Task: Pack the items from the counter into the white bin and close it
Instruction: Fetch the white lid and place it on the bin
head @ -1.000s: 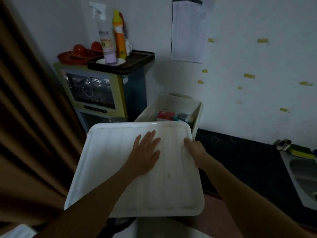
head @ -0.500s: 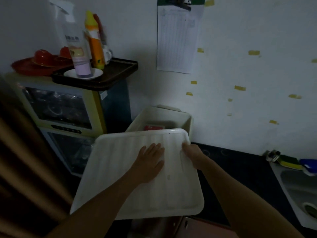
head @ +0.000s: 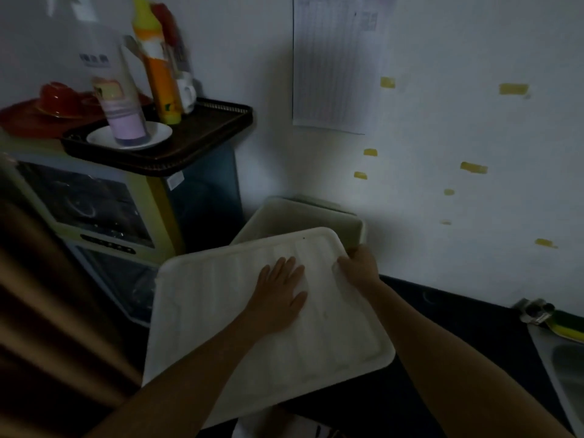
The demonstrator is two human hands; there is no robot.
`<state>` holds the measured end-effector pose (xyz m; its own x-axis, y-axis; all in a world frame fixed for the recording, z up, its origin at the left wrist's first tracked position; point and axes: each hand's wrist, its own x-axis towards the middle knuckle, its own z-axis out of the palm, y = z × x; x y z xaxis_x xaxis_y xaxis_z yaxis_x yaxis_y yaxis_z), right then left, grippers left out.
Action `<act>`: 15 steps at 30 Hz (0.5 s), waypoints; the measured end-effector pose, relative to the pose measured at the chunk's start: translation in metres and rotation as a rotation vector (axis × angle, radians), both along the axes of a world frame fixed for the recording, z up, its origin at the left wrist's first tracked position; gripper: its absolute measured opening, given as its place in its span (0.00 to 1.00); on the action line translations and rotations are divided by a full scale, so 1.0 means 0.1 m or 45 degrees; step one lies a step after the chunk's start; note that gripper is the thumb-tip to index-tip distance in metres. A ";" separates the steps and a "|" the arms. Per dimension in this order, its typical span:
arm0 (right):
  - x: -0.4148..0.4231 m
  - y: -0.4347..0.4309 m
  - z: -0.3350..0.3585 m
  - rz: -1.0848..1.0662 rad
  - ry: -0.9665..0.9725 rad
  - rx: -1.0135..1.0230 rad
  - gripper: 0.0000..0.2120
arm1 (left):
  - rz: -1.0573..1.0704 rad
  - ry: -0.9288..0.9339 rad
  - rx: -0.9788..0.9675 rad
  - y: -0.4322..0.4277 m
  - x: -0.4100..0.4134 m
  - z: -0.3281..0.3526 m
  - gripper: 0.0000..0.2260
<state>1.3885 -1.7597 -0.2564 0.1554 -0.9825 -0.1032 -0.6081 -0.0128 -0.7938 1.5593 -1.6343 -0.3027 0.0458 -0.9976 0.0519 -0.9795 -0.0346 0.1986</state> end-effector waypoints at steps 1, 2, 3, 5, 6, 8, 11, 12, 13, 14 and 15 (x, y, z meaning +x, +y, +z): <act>0.01 -0.09 -0.02 0.051 0.007 0.004 0.12 | 0.038 -0.003 0.013 -0.08 -0.02 -0.01 0.29; 0.02 -0.15 -0.03 0.091 -0.007 0.007 0.15 | 0.071 -0.005 0.028 -0.14 -0.04 -0.01 0.29; 0.03 -0.23 -0.05 0.133 -0.015 0.010 0.16 | 0.112 -0.003 0.051 -0.22 -0.05 -0.02 0.29; 0.06 -0.36 -0.09 0.211 -0.007 -0.005 0.17 | 0.192 -0.001 0.070 -0.33 -0.08 -0.02 0.29; 0.07 -0.45 -0.12 0.246 0.008 -0.018 0.17 | 0.235 0.001 0.066 -0.41 -0.10 -0.03 0.28; 0.09 -0.61 -0.15 0.285 0.038 -0.063 0.19 | 0.297 0.011 0.046 -0.52 -0.16 -0.04 0.28; 0.10 -0.79 -0.19 0.353 0.158 -0.156 0.20 | 0.378 0.030 0.034 -0.67 -0.21 -0.04 0.28; 0.10 -0.84 -0.21 0.373 0.239 -0.209 0.20 | 0.411 0.029 0.029 -0.72 -0.22 -0.04 0.28; 0.10 -0.90 -0.24 0.389 0.330 -0.264 0.20 | 0.447 0.037 0.027 -0.79 -0.25 -0.04 0.28; 0.10 -0.93 -0.26 0.385 0.400 -0.307 0.20 | 0.480 0.049 0.028 -0.85 -0.26 -0.04 0.28; 0.09 -0.99 -0.29 0.372 0.446 -0.344 0.20 | 0.516 0.062 0.023 -0.92 -0.28 -0.03 0.28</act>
